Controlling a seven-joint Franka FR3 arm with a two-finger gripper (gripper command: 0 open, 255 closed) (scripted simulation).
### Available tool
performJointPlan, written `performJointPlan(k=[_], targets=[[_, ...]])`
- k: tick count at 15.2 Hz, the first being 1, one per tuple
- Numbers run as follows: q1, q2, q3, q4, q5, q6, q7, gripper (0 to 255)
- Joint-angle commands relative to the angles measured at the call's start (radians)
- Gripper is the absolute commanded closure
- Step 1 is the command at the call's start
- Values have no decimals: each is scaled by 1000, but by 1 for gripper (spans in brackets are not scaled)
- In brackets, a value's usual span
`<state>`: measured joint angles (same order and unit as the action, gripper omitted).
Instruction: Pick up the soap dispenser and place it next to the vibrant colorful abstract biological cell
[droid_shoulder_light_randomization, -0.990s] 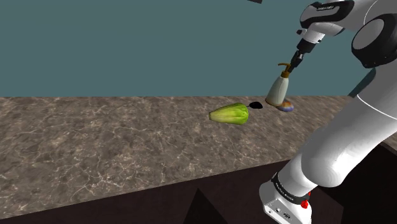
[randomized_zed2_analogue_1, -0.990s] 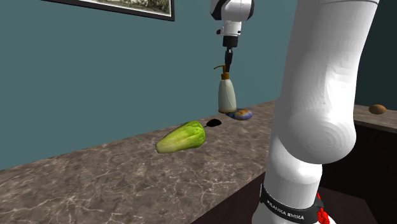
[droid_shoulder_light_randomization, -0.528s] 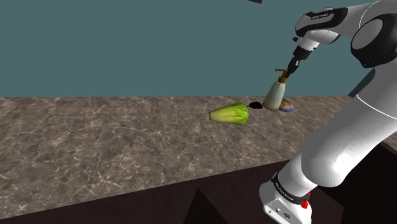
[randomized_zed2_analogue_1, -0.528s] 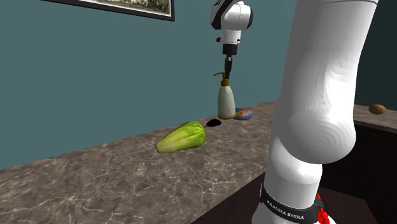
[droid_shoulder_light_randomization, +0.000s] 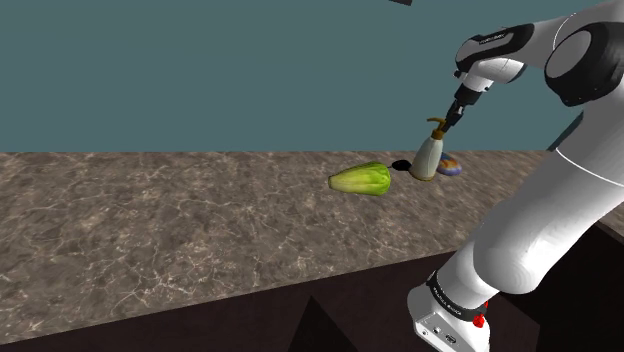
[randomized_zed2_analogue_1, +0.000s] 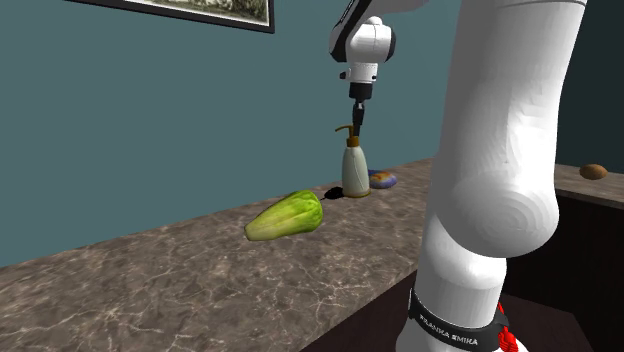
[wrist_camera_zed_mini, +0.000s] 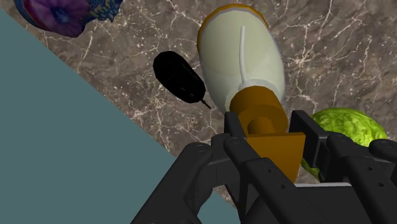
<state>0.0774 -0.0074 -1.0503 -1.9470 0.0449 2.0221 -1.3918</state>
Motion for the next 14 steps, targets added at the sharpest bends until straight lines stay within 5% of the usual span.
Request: performJointPlan(k=[1, 14], targets=[[-1, 13, -2, -23, 14, 30, -10, 255], [-12, 67, -3, -87, 73, 118, -54, 255]])
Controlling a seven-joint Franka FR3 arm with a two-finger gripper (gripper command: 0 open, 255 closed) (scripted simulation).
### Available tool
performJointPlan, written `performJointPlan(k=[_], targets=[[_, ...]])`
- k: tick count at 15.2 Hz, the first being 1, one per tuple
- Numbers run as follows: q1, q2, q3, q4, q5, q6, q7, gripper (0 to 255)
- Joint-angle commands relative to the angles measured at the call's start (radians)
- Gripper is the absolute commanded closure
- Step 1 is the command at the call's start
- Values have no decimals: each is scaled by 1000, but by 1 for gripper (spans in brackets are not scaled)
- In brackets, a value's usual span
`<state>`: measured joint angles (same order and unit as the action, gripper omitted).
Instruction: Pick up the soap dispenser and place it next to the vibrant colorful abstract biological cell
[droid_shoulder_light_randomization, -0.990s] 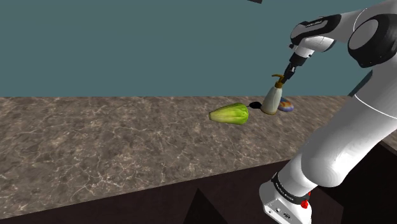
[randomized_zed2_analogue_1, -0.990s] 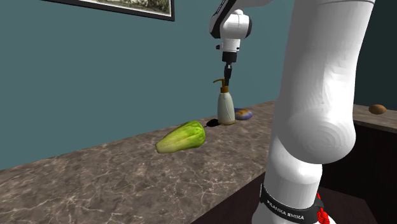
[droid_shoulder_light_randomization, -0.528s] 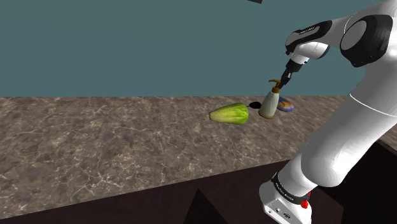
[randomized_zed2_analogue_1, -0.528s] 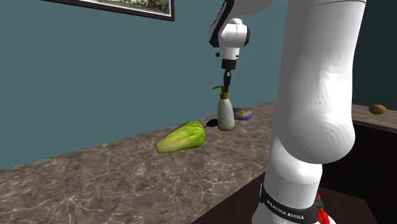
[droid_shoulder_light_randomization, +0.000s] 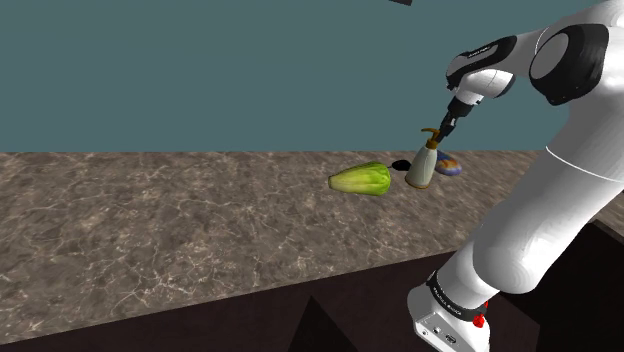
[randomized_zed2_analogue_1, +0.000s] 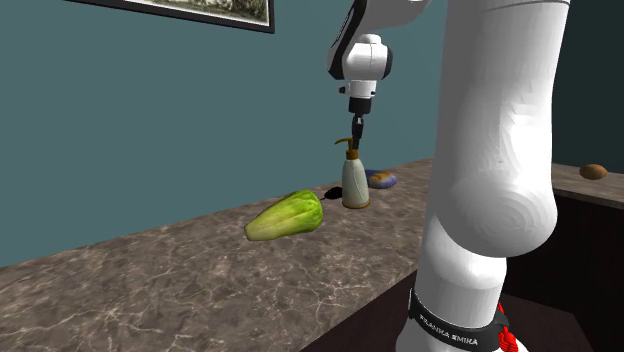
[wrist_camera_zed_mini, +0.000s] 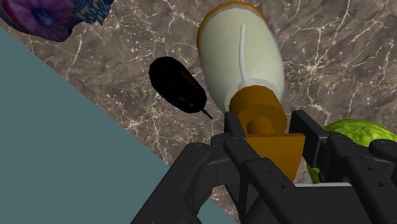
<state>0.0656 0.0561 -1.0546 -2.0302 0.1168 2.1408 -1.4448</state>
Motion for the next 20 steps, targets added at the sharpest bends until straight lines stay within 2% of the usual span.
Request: performJointPlan(k=[1, 2, 3, 8, 12, 20], targets=[[0, 3, 1, -4, 2, -1, -1, 255], [0, 3, 1, -4, 2, -1, -1, 255], [-1, 7, 1, -1, 6, -2, -4, 0], [0, 3, 0, -4, 2, -1, -1, 0], [21, -89, 1, 69, -97, -116, 68, 0], [17, -89, 4, 69, -96, -116, 67, 0]])
